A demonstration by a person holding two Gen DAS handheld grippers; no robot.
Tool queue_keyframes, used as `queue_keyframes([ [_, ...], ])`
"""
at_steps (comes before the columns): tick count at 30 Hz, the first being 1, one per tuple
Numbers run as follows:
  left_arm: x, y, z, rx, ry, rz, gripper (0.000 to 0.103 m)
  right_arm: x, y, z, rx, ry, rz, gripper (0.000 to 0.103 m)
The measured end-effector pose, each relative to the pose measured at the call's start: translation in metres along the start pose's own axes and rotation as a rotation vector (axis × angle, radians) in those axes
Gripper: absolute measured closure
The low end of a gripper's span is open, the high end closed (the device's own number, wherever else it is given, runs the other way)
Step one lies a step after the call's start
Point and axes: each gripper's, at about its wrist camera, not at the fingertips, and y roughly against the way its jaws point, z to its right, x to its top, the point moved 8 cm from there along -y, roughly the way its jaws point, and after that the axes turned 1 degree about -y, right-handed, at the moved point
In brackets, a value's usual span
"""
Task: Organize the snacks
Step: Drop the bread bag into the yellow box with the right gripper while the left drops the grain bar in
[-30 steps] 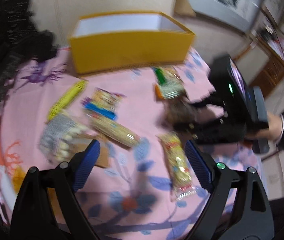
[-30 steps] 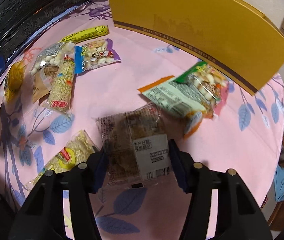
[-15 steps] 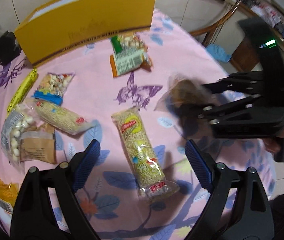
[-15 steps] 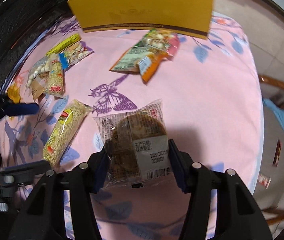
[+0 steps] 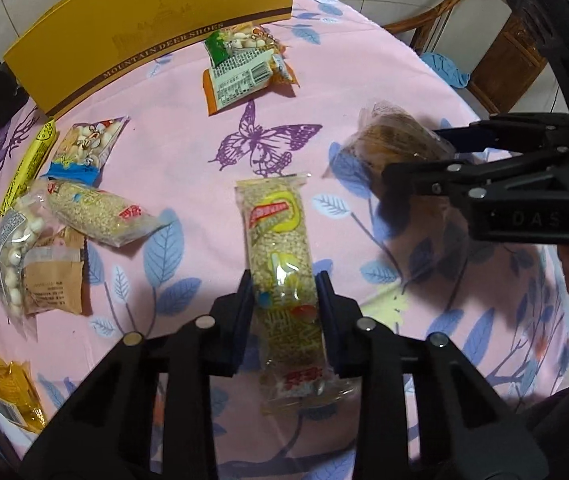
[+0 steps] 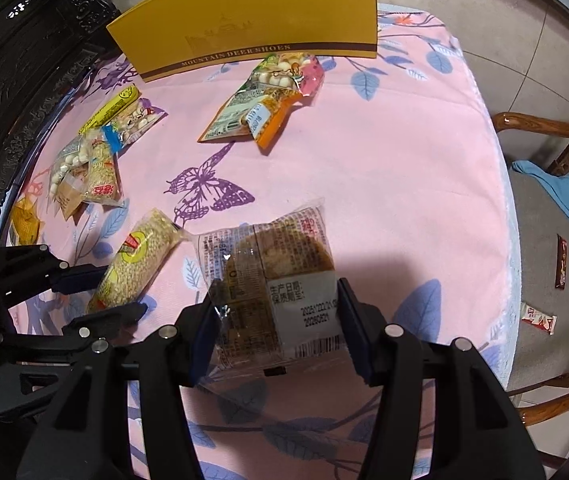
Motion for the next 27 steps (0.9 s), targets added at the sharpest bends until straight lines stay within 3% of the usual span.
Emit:
queue_keyframes([
  [5,0.011,0.029,-0.01,0.003,0.038,0.078,0.073,0.008,0.008,-0.008,0.013,0.013,0.022,0.047],
  [11,0.029,0.056,-0.04,0.04,0.128,0.115,0.073,0.03,0.018,-0.018,0.038,0.022,0.06,0.047],
  [18,0.05,0.086,-0.08,0.075,0.228,0.189,0.073,0.074,0.046,-0.038,0.083,0.053,0.155,0.047],
  [27,0.083,0.149,-0.139,0.107,0.363,0.354,0.073,0.139,0.087,-0.055,0.118,0.058,0.292,0.047],
])
